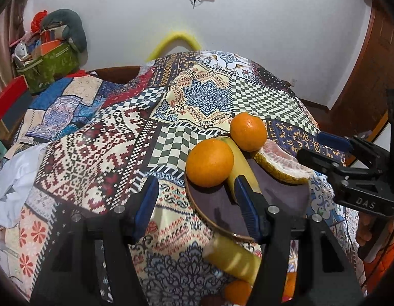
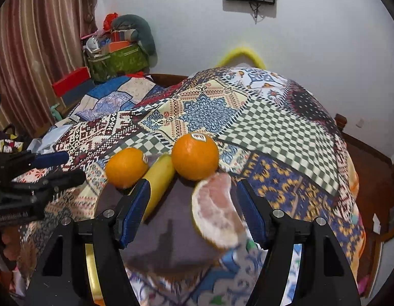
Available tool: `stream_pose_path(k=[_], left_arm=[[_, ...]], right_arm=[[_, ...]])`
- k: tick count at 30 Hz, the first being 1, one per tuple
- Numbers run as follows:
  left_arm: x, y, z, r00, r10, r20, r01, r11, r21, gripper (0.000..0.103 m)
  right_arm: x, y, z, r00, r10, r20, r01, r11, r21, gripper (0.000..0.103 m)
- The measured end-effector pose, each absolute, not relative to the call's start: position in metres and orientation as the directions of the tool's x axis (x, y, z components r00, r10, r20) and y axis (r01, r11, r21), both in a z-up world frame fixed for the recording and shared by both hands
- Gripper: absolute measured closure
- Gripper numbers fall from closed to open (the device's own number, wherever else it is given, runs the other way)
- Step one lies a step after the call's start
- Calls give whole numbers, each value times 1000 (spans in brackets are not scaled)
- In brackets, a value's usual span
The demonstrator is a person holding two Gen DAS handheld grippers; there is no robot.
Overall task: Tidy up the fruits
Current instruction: 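Set the orange on the plate with the right tool while the left tool releases its orange there, then withdraw both tools from the plate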
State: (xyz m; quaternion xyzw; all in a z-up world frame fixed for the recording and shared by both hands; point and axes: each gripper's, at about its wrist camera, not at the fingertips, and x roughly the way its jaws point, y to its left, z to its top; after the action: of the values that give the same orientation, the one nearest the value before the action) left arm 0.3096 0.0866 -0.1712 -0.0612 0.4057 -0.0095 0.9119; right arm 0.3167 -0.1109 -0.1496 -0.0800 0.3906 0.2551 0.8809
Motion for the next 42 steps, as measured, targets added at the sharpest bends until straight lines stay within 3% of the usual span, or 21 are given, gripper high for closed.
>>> stream_pose_path(k=[21,29,40,42], left_arm=[[211,47,-143,669,-75,-739,-7,994,-107,41],[190,36,-162,622,-79,-779,-13,994,-111,39],[187,35,-204,538,-91,-838,-16,993,-118,40],[187,36,-208,533,-100,-840,-16,992,-128,44]], right_arm=[[217,-158,-125,581,370,-725,-476,877,66,33],[192,-159,-145,550,327,-768,-504,864,7,32],[181,-159,-193,435,312,-845,-518,854,49,32],[182,-159,-200,417,309,-855,-517,854,56,32]])
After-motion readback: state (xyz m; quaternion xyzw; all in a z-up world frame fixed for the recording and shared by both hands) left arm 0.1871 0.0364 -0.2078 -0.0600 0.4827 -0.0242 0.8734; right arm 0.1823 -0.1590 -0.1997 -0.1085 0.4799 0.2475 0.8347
